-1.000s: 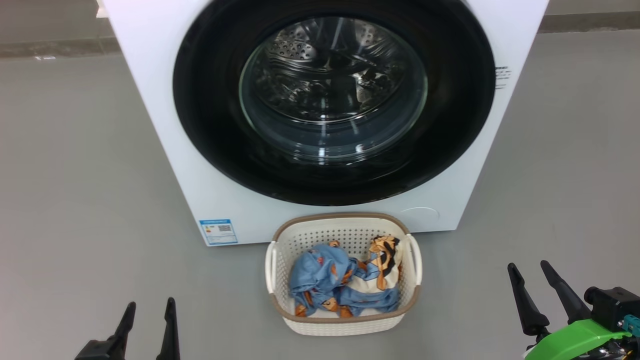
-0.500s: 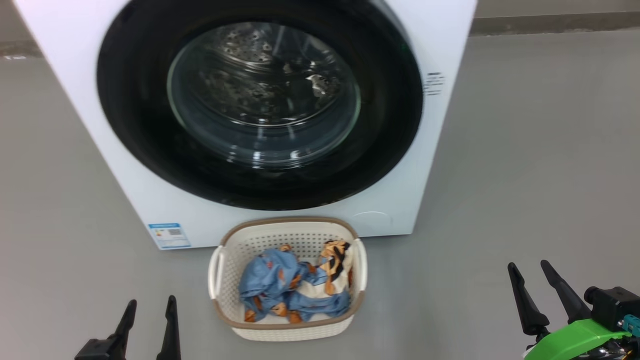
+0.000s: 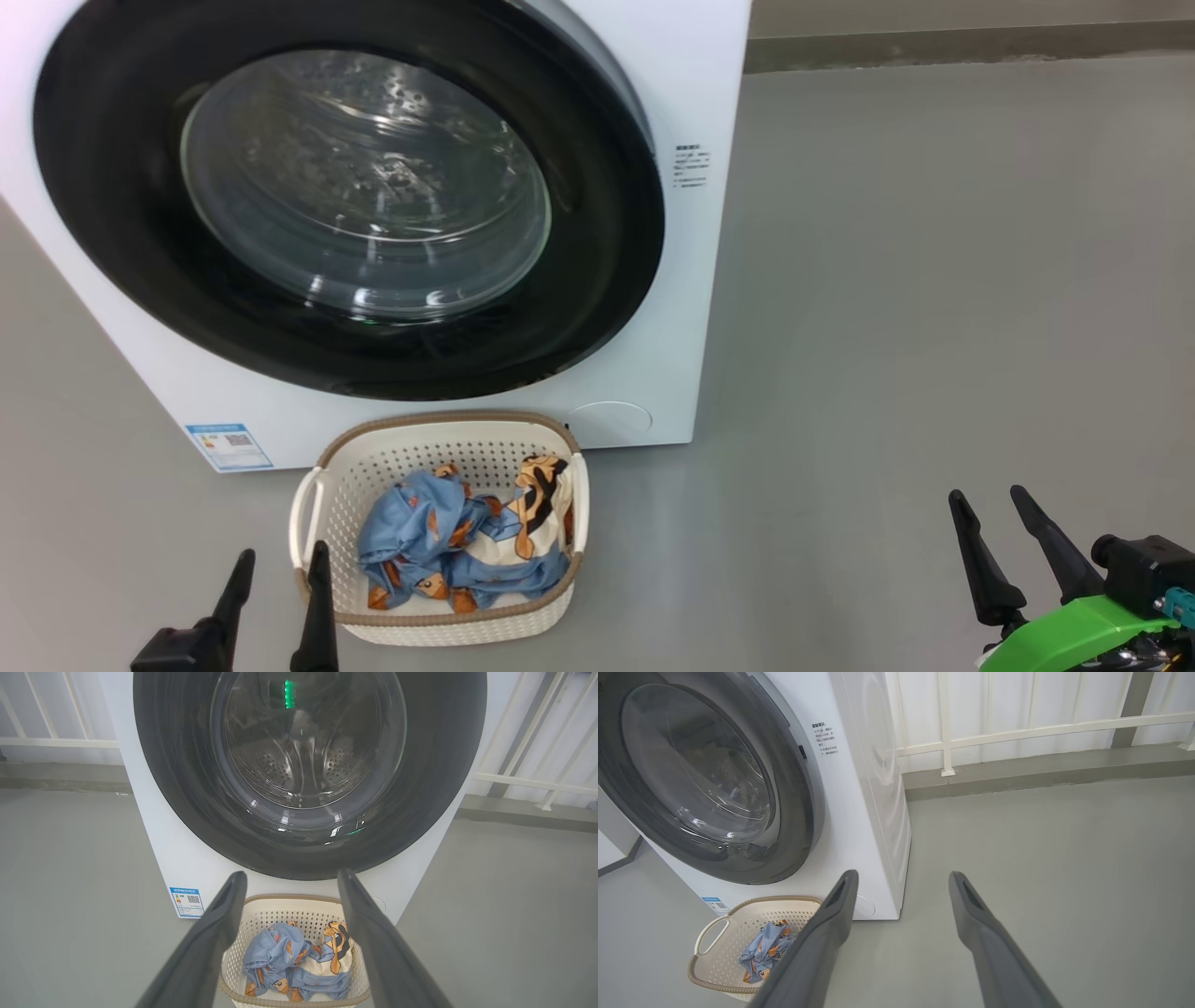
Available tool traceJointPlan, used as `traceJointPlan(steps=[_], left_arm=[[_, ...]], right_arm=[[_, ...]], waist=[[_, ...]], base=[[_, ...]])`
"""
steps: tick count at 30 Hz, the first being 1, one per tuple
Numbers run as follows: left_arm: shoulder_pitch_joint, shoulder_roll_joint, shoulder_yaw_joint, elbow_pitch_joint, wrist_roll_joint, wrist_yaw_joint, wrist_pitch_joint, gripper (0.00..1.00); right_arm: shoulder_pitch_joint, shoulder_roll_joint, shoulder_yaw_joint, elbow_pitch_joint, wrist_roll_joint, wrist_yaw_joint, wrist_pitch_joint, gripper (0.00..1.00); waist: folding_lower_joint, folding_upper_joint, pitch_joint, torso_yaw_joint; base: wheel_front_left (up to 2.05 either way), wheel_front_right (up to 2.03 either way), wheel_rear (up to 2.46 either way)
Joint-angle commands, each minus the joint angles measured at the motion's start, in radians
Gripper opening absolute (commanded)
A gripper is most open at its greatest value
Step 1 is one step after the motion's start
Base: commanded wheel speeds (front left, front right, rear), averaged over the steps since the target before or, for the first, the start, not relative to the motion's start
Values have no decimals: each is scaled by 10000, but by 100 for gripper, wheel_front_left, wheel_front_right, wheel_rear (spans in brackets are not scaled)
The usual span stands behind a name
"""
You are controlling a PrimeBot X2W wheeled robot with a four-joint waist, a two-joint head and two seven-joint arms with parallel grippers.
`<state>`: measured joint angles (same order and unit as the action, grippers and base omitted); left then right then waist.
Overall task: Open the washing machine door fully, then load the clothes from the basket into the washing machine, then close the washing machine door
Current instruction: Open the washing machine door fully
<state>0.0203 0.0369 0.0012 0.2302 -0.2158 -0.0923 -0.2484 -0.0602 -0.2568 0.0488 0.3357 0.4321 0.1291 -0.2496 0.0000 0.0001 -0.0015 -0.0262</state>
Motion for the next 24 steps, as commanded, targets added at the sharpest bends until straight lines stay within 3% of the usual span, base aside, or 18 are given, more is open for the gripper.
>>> traceJointPlan(steps=[1,11,12,13,15,17,24], left_arm=[[-317,133,302,-278,-20,10,-134,100],[-299,133,140,-273,-145,34,-134,100],[-296,133,106,-283,-162,47,-134,100],[-295,133,79,-291,-179,55,-134,100],[-303,133,30,-310,-225,67,-134,100],[-312,133,-14,-331,-272,87,-134,100],[-300,133,-193,-373,-462,166,-134,100]], right_arm=[[-106,-145,177,-247,-26,16,-122,100],[-137,-56,118,-222,71,16,-122,100],[-149,-32,117,-219,122,16,-122,93],[-166,-14,122,-214,169,16,-122,58],[-226,17,159,-210,297,16,-122,22],[-319,54,182,-213,495,16,-122,0],[-812,131,441,-185,1348,16,-122,0]], waist=[[0,-1,7,2],[0,-1,55,22],[0,-1,62,27],[0,-1,72,33],[0,-1,94,47],[0,-1,119,57],[0,-1,204,77]], base=[[44,44,-88],[10,10,-20],[0,0,0],[0,0,0],[0,0,0],[0,0,0],[0,0,0]])
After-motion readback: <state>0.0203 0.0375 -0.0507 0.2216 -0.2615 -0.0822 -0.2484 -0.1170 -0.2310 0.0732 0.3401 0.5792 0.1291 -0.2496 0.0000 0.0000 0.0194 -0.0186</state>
